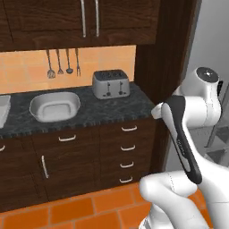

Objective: Place one tomato and one chicken drumstick in each tupperware on the nearby counter, to pack two identical lunches.

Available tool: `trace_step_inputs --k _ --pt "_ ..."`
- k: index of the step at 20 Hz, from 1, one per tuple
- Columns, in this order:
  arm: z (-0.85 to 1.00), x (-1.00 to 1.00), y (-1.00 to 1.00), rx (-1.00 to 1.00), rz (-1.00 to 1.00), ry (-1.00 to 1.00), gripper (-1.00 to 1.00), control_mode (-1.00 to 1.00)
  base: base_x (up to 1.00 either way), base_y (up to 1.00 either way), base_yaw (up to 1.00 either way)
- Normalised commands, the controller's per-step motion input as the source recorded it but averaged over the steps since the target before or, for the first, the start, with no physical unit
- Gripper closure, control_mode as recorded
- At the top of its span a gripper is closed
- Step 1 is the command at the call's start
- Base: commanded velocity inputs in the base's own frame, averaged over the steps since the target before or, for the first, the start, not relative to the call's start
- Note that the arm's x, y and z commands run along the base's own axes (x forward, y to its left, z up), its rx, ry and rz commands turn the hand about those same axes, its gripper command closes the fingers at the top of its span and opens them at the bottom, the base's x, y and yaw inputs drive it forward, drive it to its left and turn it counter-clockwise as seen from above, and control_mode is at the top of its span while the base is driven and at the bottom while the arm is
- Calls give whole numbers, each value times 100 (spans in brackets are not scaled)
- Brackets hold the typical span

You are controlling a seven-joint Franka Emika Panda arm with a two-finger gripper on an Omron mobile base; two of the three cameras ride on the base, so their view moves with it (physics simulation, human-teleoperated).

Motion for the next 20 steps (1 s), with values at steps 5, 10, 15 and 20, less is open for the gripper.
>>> trace_step_inputs --k 5,10,15,20 --pt "0 0 0 0 0 0 100 100 2 100 -15" --pt "0 0 0 0 0 0 100 100 17 100 -9" --pt "0 0 0 0 0 0 100 100 54 100 -4" --pt "0 0 0 0 0 0 100 100 43 100 -1"
